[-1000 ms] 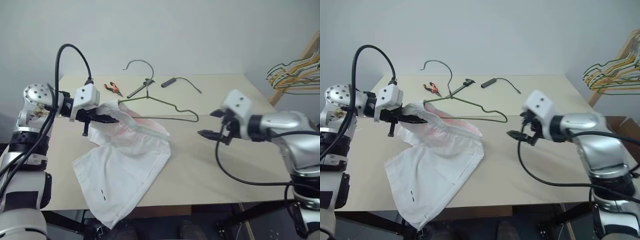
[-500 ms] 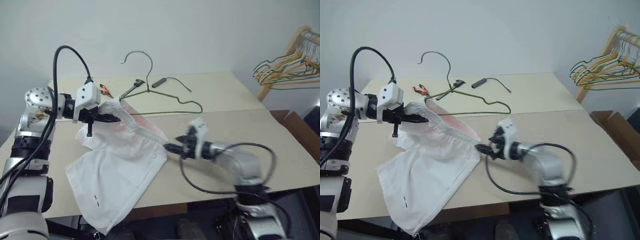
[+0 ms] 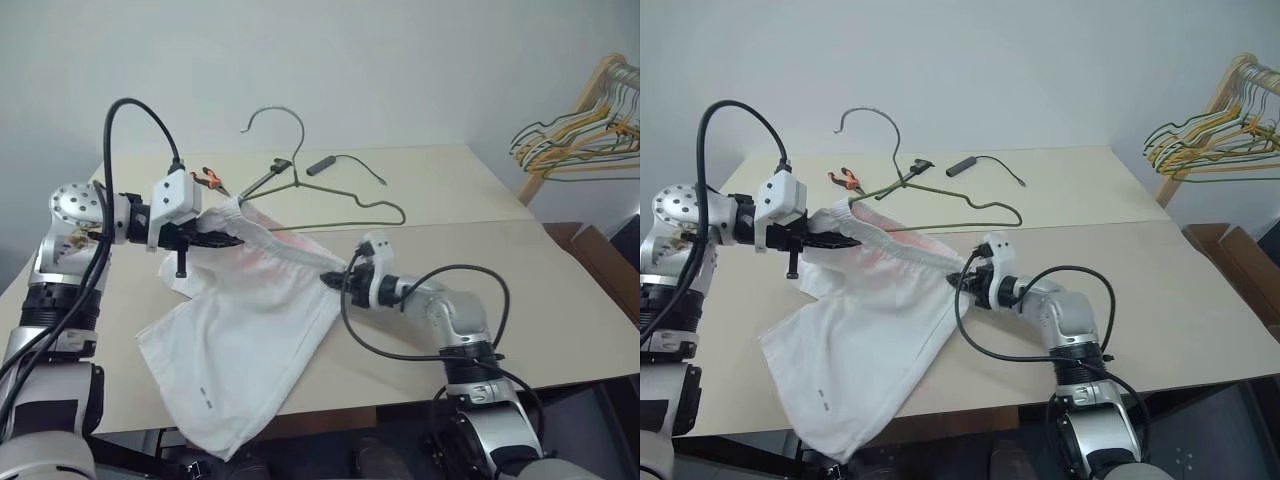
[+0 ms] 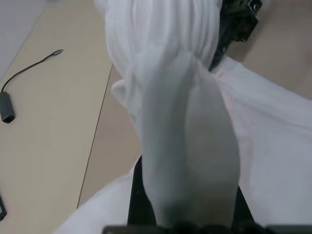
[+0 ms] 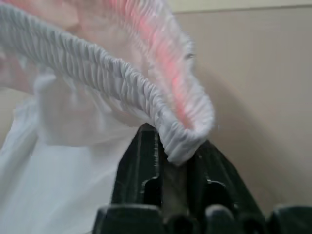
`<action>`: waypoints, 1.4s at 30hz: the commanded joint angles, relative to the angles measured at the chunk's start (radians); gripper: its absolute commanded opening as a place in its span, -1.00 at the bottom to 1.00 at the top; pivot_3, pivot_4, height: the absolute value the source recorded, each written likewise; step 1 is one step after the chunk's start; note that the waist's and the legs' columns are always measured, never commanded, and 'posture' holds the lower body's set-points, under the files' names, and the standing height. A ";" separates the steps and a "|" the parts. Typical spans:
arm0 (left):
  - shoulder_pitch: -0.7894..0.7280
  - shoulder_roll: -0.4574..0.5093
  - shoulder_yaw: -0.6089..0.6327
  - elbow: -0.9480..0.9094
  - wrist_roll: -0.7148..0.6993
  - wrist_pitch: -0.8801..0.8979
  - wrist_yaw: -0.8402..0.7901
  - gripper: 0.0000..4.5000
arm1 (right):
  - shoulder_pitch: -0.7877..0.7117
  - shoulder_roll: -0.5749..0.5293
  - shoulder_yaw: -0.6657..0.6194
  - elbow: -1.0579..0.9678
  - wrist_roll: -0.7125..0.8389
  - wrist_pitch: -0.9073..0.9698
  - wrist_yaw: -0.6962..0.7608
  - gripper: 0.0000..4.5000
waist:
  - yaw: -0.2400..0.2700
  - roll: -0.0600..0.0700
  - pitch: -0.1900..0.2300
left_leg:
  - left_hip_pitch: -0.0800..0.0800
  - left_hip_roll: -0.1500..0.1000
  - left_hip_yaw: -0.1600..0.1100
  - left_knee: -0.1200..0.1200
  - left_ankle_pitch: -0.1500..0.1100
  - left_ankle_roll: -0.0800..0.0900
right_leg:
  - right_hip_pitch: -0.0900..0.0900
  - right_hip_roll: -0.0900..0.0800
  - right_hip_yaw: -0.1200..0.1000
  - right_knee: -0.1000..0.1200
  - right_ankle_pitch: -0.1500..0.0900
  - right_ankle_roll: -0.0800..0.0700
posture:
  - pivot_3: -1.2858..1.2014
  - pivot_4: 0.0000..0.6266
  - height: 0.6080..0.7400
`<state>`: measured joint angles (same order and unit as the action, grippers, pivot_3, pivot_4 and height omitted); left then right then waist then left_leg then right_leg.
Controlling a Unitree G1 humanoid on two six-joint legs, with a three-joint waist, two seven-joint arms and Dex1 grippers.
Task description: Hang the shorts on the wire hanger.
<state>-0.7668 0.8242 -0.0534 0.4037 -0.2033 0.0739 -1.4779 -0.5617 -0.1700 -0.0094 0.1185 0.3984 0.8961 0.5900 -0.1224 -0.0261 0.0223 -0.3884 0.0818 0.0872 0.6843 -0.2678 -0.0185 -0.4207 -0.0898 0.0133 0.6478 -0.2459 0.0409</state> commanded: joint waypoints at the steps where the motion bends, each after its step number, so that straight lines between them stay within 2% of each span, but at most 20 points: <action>1: 0.002 0.043 0.039 -0.010 -0.022 0.003 -0.010 -1.00 | 0.001 -0.042 -0.063 -0.059 0.014 -0.034 -0.026 -0.99 | 0.000 0.000 0.000 | 0.000 0.000 0.000 0.000 0.000 0.000 | 0.000 0.000 0.000 0.000 0.000 0.000 | -0.01 -1.00 1.00; 6: 0.009 0.078 0.028 0.048 0.015 -0.019 -0.002 -1.00 | -0.004 -0.124 -0.131 -0.054 0.010 -0.075 -0.046 -0.99 | -0.002 0.000 0.000 | 0.000 0.000 0.000 0.000 0.000 0.000 | 0.000 0.000 0.000 0.000 0.000 0.000 | -0.02 -1.00 1.00; 16: 0.020 0.100 -0.004 0.111 0.059 -0.065 0.002 -1.00 | -0.005 -0.281 -0.167 -0.057 0.041 -0.088 -0.027 -0.99 | -0.003 0.000 0.000 | 0.000 0.000 0.001 0.000 0.000 0.000 | 0.000 0.000 0.000 -0.001 0.000 0.000 | -0.04 -1.00 1.00; 22: -0.011 0.070 -0.011 0.165 0.091 -0.065 0.122 -1.00 | -0.007 -0.313 -0.164 -0.090 0.060 -0.086 -0.012 -0.99 | -0.005 0.000 0.000 | 0.000 0.000 0.000 0.000 0.000 0.000 | 0.000 0.000 0.000 -0.001 0.000 0.000 | -0.05 -1.00 1.00; 26: -0.012 0.066 0.014 0.164 0.016 -0.061 0.062 -1.00 | 0.005 -0.330 -0.147 -0.103 0.066 -0.086 0.004 -0.99 | -0.006 0.000 0.000 | 0.000 0.000 0.001 0.000 0.000 0.000 | 0.000 0.000 0.000 -0.001 0.000 0.000 | -0.05 -1.00 1.00; 30: 0.017 0.092 -0.010 0.134 0.017 -0.070 0.018 -1.00 | 0.007 -0.335 -0.146 -0.108 0.075 -0.086 0.005 -0.99 | -0.007 0.000 0.000 | 0.000 0.000 0.001 0.000 0.000 0.000 | 0.000 0.000 0.000 -0.001 0.000 0.000 | -0.05 -1.00 1.00; 34: 0.025 0.097 -0.019 0.142 0.056 -0.085 0.056 -1.00 | 0.000 -0.346 -0.151 -0.108 0.083 -0.086 0.013 -0.99 | -0.009 0.000 0.000 | 0.000 0.000 0.001 0.000 0.000 0.000 | 0.000 0.000 0.000 -0.001 0.000 0.000 | -0.05 -1.00 1.00; 42: 0.009 0.068 0.017 0.148 -0.015 -0.052 0.062 -1.00 | 0.016 -0.353 -0.138 -0.114 0.081 -0.090 0.035 -0.99 | -0.008 0.000 0.000 | 0.000 0.000 0.001 0.000 0.000 0.000 | 0.000 0.000 0.000 -0.001 0.000 0.000 | -0.05 -1.00 1.00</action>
<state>-0.7415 0.8564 -0.0993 0.5283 -0.2186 0.0027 -1.4330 -0.5455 -0.4680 -0.0883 0.0151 0.4948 0.8373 0.6443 -0.1307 -0.0261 0.0223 -0.3887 0.0816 0.0878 0.6843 -0.2679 -0.0182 -0.4209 -0.0901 0.0137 0.6471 -0.2459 0.0409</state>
